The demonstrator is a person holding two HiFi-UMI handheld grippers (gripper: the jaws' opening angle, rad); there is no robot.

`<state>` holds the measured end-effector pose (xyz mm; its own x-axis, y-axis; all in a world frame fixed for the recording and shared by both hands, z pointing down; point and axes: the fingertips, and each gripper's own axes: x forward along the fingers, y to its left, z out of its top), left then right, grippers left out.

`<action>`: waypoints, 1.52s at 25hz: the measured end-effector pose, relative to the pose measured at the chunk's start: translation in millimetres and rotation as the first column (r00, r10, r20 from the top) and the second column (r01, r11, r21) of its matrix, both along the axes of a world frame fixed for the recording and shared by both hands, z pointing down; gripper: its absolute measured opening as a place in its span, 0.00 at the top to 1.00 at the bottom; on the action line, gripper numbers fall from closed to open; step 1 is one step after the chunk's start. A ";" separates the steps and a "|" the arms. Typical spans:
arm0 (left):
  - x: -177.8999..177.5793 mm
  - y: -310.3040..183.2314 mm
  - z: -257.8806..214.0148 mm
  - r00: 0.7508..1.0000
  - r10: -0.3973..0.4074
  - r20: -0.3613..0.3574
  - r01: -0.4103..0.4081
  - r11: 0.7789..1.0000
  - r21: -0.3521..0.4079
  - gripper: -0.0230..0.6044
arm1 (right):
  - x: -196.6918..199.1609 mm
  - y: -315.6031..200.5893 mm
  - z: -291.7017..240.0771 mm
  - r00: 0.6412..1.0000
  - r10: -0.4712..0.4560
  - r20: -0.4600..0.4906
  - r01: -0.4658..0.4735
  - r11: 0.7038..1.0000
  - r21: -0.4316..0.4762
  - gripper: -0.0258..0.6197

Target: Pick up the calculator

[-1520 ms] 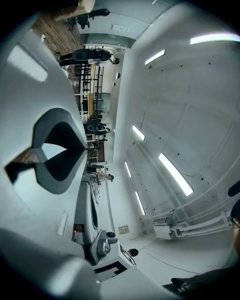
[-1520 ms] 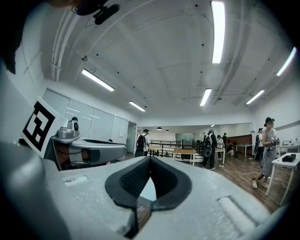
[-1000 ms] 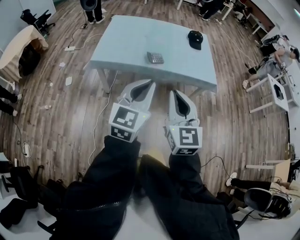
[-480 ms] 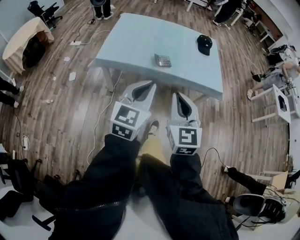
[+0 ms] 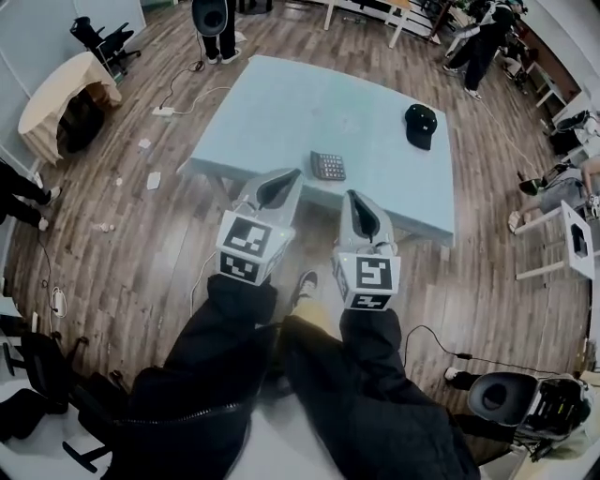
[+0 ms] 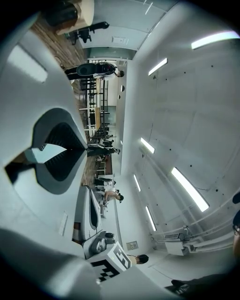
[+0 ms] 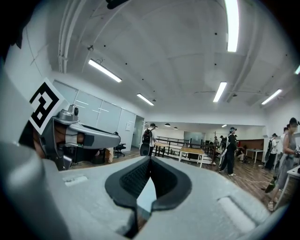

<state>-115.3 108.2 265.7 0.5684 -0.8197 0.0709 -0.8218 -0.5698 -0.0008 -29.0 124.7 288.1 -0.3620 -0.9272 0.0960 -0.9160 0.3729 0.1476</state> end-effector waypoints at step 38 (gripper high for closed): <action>110.2 -288.7 91.0 0.997 -0.075 0.014 0.076 0.967 -0.245 0.97 | 144.1 -273.9 96.7 0.990 0.062 0.129 -0.026 0.964 -0.265 0.96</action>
<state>-5.1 -180.4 356.7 0.5048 -0.8175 0.2772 -0.8626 -0.4896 0.1273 115.2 -149.2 384.8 -0.3477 -0.8914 0.2906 -0.9371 0.3409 -0.0756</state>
